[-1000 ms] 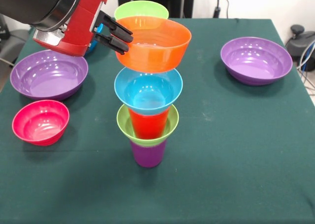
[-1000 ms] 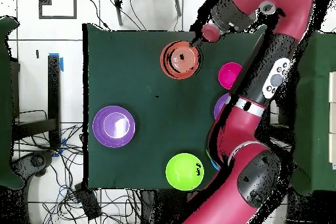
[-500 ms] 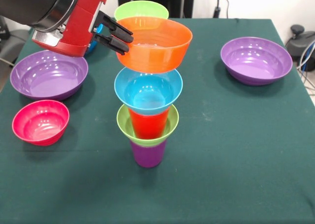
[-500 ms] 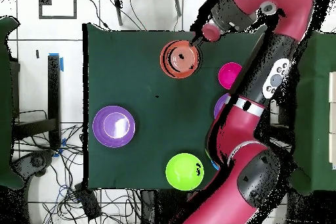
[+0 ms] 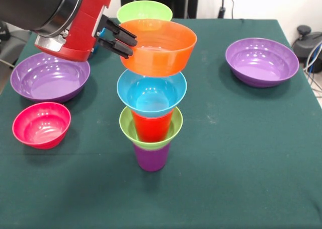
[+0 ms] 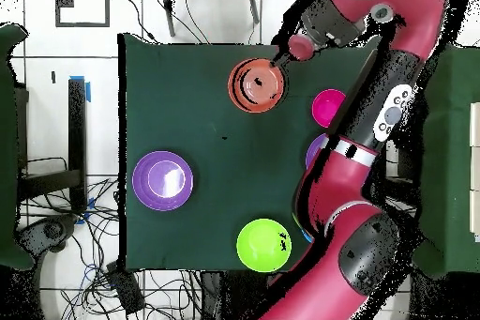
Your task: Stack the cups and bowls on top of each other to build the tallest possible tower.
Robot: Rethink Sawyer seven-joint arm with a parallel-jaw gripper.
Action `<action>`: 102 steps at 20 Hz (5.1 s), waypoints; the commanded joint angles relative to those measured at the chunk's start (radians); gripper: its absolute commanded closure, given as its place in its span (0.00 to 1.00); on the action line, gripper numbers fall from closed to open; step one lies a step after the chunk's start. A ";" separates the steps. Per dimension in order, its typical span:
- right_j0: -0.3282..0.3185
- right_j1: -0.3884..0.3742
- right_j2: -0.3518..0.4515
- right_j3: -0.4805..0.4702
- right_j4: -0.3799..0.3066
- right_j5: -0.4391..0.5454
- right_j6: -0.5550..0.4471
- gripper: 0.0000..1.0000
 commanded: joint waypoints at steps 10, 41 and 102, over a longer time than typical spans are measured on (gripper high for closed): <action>0.025 0.056 -0.068 -0.090 -0.039 -0.121 0.109 1.00; 0.014 0.077 -0.048 -0.098 -0.047 -0.141 0.096 1.00; 0.006 0.057 0.024 -0.124 -0.169 -0.106 -0.003 1.00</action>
